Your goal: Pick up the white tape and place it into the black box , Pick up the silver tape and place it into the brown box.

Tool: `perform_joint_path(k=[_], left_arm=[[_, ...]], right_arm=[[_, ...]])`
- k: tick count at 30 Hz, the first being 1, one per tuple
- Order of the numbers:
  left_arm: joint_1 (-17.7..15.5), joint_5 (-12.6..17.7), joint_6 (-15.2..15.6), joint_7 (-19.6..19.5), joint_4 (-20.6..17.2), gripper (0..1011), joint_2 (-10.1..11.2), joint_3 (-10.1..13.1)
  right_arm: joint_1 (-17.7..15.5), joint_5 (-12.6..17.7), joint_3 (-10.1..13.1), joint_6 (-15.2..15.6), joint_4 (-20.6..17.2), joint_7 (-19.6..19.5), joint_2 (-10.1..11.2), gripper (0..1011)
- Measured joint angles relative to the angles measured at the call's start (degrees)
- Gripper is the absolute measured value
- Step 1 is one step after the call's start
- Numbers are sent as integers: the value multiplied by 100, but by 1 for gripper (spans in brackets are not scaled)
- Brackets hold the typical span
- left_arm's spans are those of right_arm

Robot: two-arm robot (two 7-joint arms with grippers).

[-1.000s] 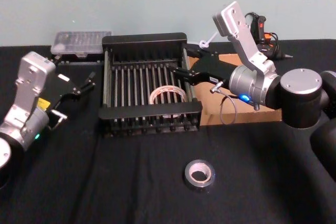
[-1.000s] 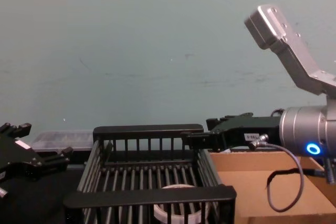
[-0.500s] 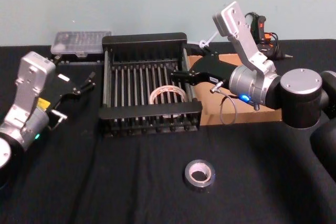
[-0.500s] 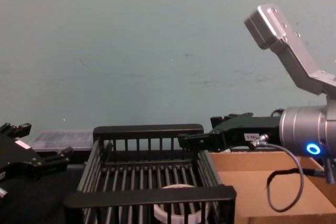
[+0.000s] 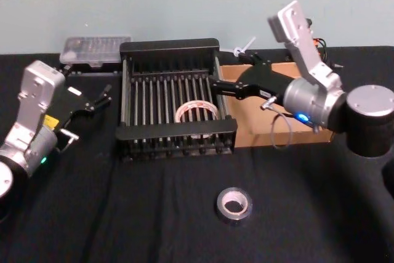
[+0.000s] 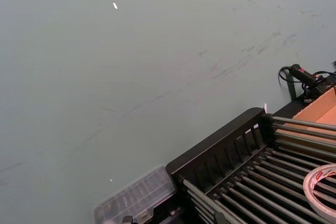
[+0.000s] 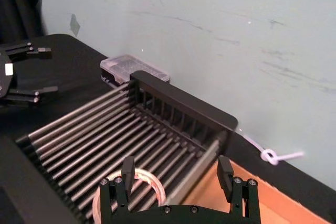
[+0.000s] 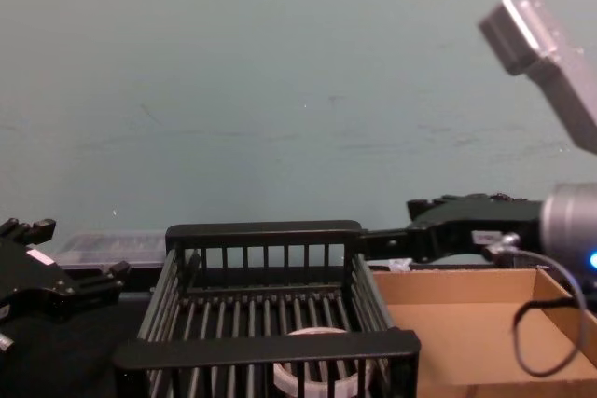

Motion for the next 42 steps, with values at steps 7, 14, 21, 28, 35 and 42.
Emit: perform_joint_path(k=[7, 14, 21, 28, 35, 42], left_arm=[[0, 0, 0, 0, 0, 1001, 0, 0], [0, 0, 0, 0, 0, 1001, 0, 0], [0, 0, 0, 0, 0, 1001, 0, 0], [0, 0, 0, 0, 0, 1001, 0, 0], [0, 0, 0, 0, 0, 1001, 0, 0], [0, 0, 0, 0, 0, 1002, 0, 0]], right_arm=[[-533, 173, 243, 98, -681, -28, 400, 1000], [-1237, 427, 528, 209, -1405, -82, 821, 1002], [-1938, 640, 656, 300, -2057, -17, 1308, 1002], [-2255, 688, 559, 339, -2331, 112, 1630, 1002], [-2382, 667, 345, 364, -2438, 264, 1860, 1002], [-2401, 640, 136, 422, -2456, 395, 1978, 1002]])
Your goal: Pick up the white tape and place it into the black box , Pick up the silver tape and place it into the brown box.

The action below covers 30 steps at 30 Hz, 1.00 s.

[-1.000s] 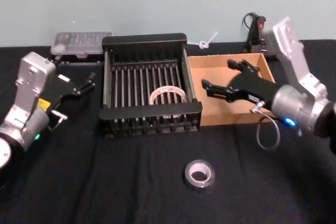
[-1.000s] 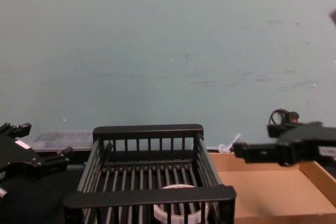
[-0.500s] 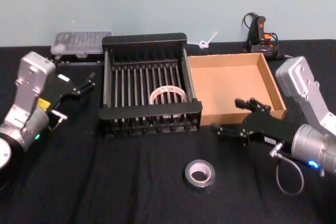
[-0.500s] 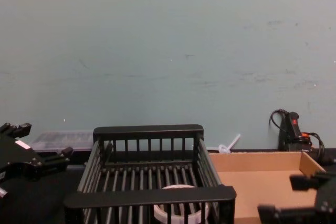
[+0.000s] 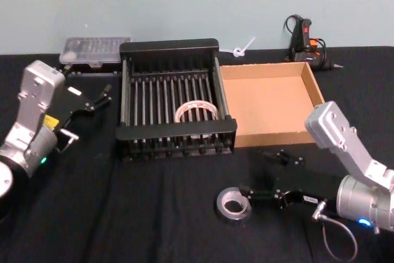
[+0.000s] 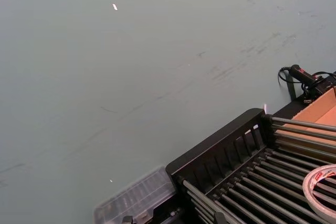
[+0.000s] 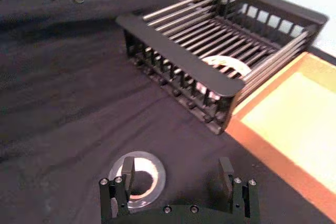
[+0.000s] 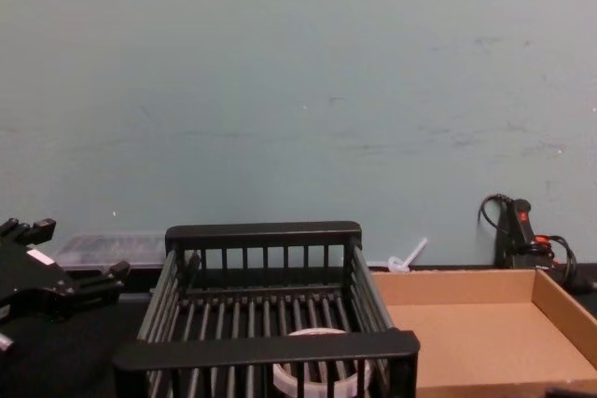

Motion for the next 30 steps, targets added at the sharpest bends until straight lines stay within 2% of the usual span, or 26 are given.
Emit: perform_joint_path(k=[16, 30], left_arm=[[0, 0, 0, 0, 0, 1001, 0, 0], [0, 0, 0, 0, 0, 1001, 0, 0]], right_arm=[[270, 12, -339, 235, 272, 93, -56, 1002], [483, -97, -543, 323, 594, 43, -235, 1002]])
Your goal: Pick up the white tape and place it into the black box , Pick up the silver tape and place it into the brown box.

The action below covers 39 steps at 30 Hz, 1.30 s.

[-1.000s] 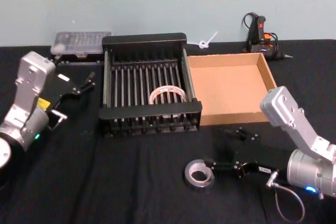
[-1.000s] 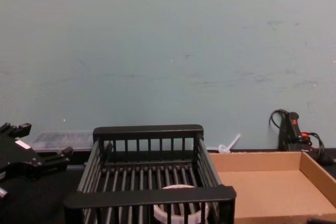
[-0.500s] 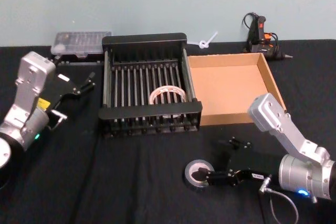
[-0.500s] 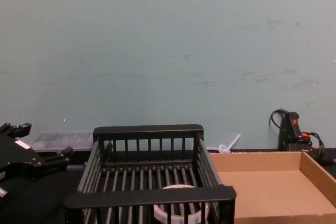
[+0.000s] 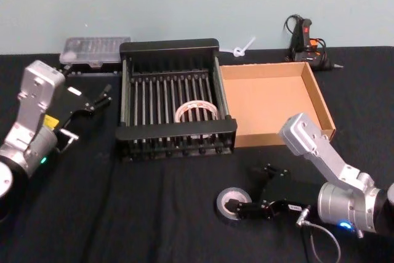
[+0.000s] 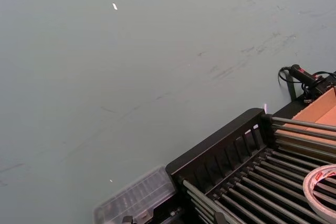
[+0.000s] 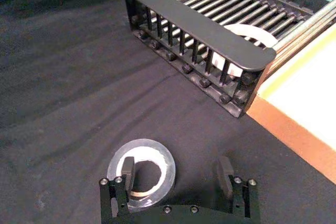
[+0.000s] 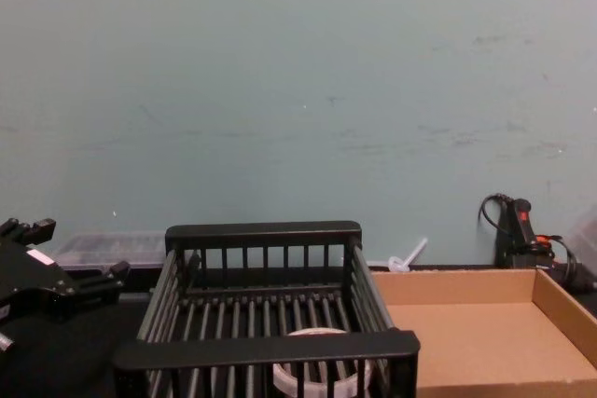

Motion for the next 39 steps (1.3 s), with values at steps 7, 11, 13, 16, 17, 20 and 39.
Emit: perform_joint_path(k=[7, 11, 13, 16, 17, 20, 39], left_arm=[[0, 0, 0, 0, 0, 1001, 0, 0], [0, 0, 0, 0, 0, 1001, 0, 0], [0, 0, 0, 0, 0, 1001, 0, 0], [0, 0, 0, 0, 0, 1001, 0, 0], [0, 0, 0, 0, 0, 1001, 0, 0], [0, 0, 0, 0, 0, 1001, 0, 0], [0, 0, 0, 0, 0, 1001, 0, 0]], right_arm=[[45, -30, -43, 23, 76, 0, -42, 1002], [67, -43, -61, 46, 114, 0, -70, 1000], [74, -48, -65, 52, 121, 0, -76, 1002], [93, -64, -76, 69, 147, -2, -98, 1002], [96, -66, -78, 72, 150, -2, -101, 1002], [101, -72, -82, 82, 158, -2, -107, 1000], [97, -72, -78, 78, 157, -6, -101, 882]])
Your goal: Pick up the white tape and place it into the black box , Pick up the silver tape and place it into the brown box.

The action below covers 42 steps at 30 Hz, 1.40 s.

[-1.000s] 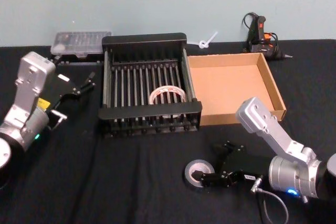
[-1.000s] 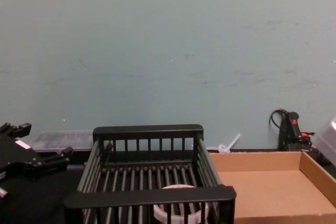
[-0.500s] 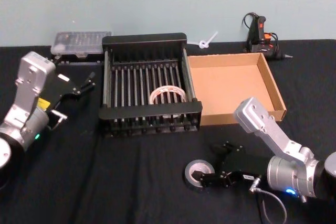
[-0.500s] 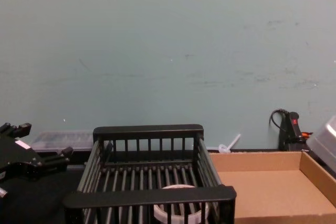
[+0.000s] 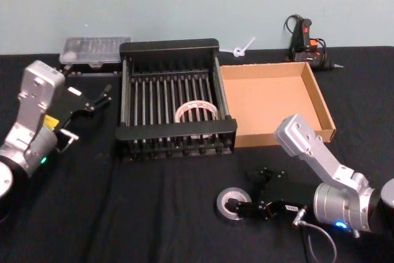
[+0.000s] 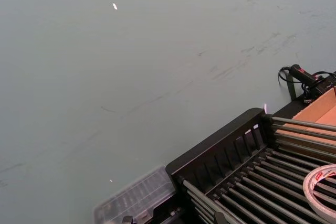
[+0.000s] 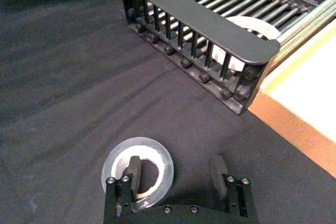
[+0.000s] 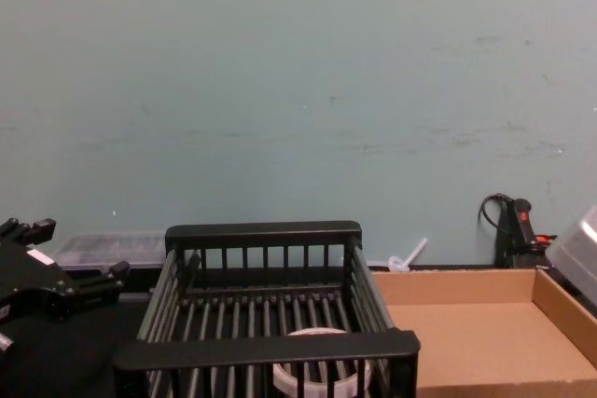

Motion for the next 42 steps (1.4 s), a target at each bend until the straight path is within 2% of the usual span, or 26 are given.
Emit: perform_joint_path(k=[9, 13, 18, 19, 22, 23, 42], left_arm=[[0, 0, 0, 0, 0, 1001, 0, 0], [0, 0, 0, 0, 0, 1001, 0, 0], [0, 0, 0, 0, 0, 1001, 0, 0], [0, 0, 0, 0, 0, 1001, 0, 0], [0, 0, 0, 0, 0, 1001, 0, 0], [0, 0, 0, 0, 0, 1001, 0, 0], [0, 0, 0, 0, 0, 1001, 0, 0]], right_arm=[[-4, 1, 5, -3, -5, 0, 2, 648], [-4, 1, 6, -5, -7, 0, 2, 483], [-4, 1, 5, -6, -7, 0, 2, 342], [-4, 1, 6, -6, -7, 1, 2, 278], [-4, 1, 5, -7, -7, 0, 2, 221], [-4, 1, 5, -7, -7, 0, 2, 173], [-5, 1, 9, -5, -12, 0, 3, 158]])
